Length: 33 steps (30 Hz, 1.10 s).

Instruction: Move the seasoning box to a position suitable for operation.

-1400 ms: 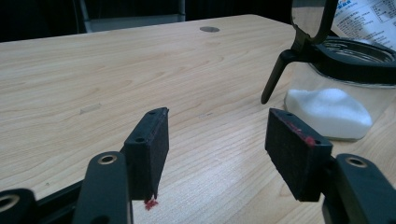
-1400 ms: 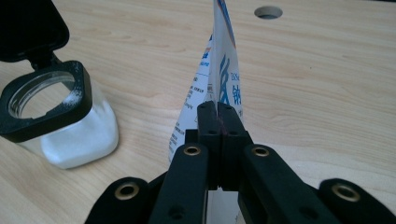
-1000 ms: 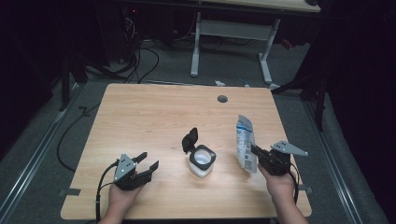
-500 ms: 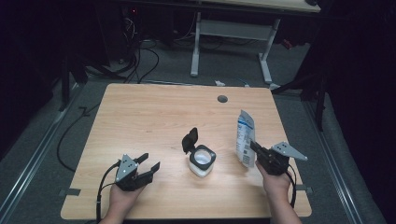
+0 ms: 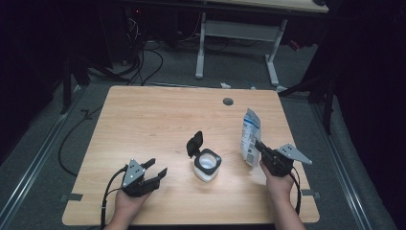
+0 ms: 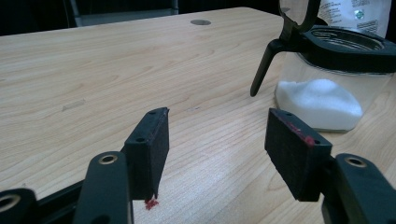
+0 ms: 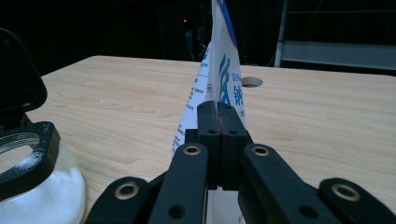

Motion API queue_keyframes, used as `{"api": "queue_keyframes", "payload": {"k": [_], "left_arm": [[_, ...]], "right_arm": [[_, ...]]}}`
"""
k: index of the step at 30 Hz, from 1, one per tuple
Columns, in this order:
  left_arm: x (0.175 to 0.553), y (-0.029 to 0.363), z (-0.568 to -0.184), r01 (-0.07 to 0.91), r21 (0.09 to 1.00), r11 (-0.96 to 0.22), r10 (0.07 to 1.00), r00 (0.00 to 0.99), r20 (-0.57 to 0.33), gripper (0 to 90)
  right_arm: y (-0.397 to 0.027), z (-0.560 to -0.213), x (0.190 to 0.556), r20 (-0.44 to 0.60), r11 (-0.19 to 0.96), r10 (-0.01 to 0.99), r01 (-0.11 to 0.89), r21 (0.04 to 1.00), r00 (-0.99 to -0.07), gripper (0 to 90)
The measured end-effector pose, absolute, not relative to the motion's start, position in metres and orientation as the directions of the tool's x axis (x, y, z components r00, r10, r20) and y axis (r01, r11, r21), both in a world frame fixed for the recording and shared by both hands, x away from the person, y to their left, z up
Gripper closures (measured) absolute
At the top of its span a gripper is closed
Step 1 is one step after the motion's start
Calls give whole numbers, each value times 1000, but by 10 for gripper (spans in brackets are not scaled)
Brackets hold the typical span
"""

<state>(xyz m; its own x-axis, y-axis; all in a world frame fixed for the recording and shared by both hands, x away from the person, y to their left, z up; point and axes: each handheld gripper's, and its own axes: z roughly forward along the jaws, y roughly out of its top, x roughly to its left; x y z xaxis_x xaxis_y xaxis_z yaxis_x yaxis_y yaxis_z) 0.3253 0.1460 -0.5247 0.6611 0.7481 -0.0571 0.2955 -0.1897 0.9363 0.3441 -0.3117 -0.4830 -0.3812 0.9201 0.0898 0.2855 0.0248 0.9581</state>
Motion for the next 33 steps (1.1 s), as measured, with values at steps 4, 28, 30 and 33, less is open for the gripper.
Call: {"api": "queue_keyframes", "payload": {"k": [4,28,30,33], "left_arm": [[326,146,-525,297,935,-192,749,660,-56,404],[324,144,-525,297,935,-195,743,667,-57,403],[325,144,-525,298,934,-195,743,667,-57,404],[324,144,-525,298,935,-195,743,667,-58,404]], "right_arm": [[-312,-485,344,71,42,920,277,960,-385,900],[-324,-497,323,96,17,918,280,960,-386,845],[-323,-498,322,90,24,918,278,960,-387,869],[-323,-498,320,98,18,917,283,959,-387,869]]}}
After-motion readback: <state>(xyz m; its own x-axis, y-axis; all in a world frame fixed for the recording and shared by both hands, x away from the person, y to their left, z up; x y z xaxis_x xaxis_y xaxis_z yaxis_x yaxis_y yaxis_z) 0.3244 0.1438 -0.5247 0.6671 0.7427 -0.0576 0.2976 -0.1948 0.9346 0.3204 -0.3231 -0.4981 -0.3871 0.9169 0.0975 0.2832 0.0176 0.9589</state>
